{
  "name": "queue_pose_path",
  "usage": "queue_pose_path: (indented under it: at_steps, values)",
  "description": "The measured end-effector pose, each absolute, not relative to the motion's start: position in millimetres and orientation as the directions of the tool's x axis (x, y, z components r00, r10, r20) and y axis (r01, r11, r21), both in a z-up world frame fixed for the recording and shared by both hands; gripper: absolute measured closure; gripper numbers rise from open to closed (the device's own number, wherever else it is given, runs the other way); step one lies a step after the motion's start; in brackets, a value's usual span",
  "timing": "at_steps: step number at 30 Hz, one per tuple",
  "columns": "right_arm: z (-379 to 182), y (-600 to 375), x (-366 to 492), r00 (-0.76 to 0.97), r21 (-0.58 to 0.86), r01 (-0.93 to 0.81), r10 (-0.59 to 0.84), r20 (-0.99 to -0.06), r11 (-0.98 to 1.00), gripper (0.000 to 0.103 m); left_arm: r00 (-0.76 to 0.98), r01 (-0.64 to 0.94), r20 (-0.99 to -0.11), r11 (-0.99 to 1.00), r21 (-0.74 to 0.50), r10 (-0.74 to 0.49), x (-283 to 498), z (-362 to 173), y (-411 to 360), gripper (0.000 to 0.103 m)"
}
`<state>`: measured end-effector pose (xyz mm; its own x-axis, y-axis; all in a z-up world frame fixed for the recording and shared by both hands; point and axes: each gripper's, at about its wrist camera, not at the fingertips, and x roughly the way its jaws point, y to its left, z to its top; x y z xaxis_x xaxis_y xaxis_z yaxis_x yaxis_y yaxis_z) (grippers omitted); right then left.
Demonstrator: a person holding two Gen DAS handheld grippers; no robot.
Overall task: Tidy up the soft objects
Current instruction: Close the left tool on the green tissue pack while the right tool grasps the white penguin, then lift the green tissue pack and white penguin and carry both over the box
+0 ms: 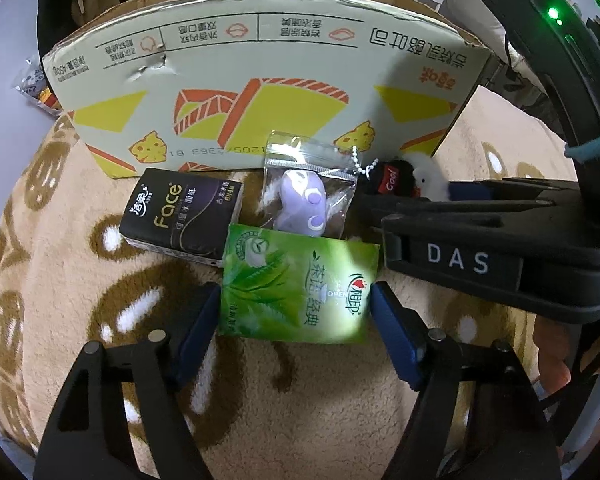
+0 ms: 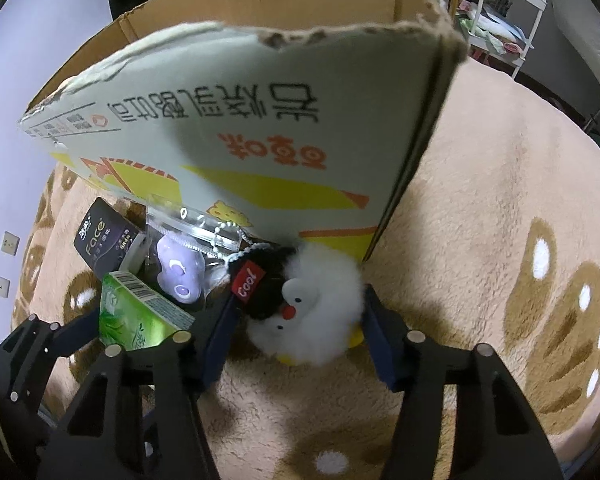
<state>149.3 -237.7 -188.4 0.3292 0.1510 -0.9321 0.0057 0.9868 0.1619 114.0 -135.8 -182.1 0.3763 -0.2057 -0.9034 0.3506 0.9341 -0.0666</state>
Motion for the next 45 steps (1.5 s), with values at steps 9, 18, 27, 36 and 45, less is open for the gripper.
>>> queue_pose_path:
  at_steps: [9, 18, 27, 36, 45]
  values:
    - [-186, -236, 154, 0.328, 0.166, 0.0, 0.157, -0.932, 0.986, 0.059, 0.389, 0.35, -0.902, 0.936, -0.045, -0.188, 111, -178, -136, 0.03]
    - [-169, -248, 145, 0.339, 0.166, -0.002, 0.157, -0.928, 0.986, 0.062, 0.43, 0.339, -0.881, 0.94, -0.042, -0.195, 102, -160, -125, 0.03]
    - [-133, -249, 123, 0.424, 0.196, -0.013, 0.183, -0.887, 0.98, 0.062, 0.511, 0.311, -0.838, 0.95, -0.024, -0.188, 91, -129, -108, 0.03]
    - [-86, -252, 107, 0.561, 0.221, -0.04, 0.205, -0.802, 0.974, 0.062, 0.607, 0.25, -0.78, 0.968, 0.006, -0.151, 89, -99, -91, 0.03]
    - [-48, -249, 98, 0.695, 0.231, -0.066, 0.211, -0.687, 0.971, 0.062, 0.721, 0.229, -0.682, 0.971, 0.066, -0.124, 87, -61, -88, 0.03]
